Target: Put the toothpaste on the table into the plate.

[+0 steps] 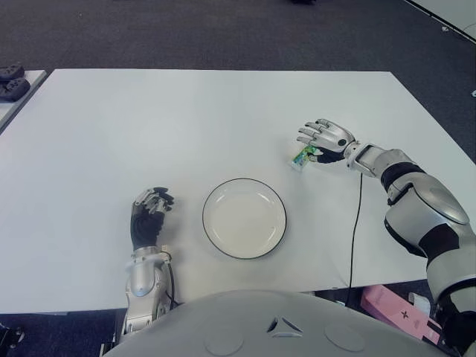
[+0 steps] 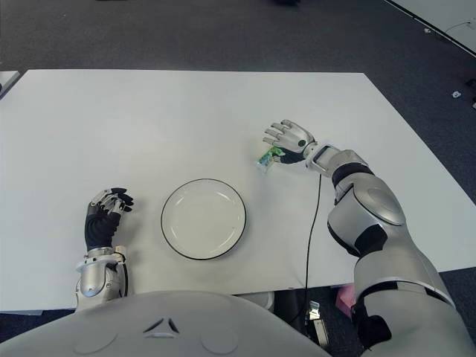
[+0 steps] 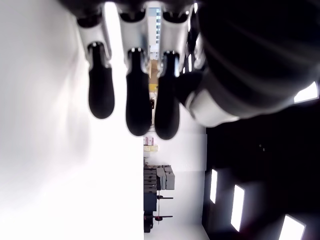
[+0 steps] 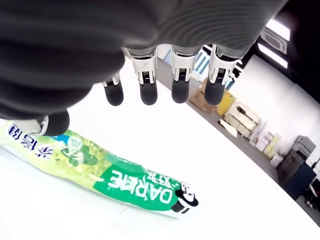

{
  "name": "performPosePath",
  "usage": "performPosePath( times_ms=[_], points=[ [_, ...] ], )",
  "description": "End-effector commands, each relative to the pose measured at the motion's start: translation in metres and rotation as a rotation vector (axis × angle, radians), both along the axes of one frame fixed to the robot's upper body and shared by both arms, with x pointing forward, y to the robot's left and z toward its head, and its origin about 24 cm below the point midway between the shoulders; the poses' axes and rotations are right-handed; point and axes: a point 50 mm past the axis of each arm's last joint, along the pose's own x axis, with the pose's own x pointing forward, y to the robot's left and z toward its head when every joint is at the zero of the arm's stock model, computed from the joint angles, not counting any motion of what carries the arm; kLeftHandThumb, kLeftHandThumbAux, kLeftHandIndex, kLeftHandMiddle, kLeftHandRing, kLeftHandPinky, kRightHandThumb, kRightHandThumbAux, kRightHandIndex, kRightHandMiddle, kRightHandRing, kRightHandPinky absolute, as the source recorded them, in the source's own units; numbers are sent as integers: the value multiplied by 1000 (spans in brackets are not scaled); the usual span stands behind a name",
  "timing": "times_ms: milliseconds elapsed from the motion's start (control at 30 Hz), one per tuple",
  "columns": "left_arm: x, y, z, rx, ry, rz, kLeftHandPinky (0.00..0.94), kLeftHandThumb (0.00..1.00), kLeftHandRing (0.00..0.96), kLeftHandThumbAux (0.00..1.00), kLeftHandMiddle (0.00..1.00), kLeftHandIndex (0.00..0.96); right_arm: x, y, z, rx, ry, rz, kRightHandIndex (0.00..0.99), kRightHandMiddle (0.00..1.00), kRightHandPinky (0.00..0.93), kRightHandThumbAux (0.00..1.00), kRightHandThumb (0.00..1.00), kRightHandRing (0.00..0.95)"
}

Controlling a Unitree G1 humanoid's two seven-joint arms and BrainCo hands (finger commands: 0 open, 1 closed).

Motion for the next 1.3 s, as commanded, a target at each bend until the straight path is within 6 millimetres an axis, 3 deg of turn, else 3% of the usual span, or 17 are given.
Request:
performPosePath(
  times_ms=[33,367,700,1300],
  points=[
    [-4,0,-7,-17,56,-4,536,695,549,724,549,432,0,-2,1,-35,-8,15,0,0,0,167,596,0],
    [-5,0,-6,-13,66,7,538,696,545,725,546,432,-2,-3,-3,-124,11,69,0,0,0,153,596,0],
    [-7,0,-4,-15,65,15,520,695,536,725,544,432,-13,-8,-20,-272,54,141,0,0,0,164,619,0],
    [-14,0,-1,-23,76,18,513,693,537,725,548,431,-28,0,-50,-412,167,179,0,0,0,155,606,0]
  ],
)
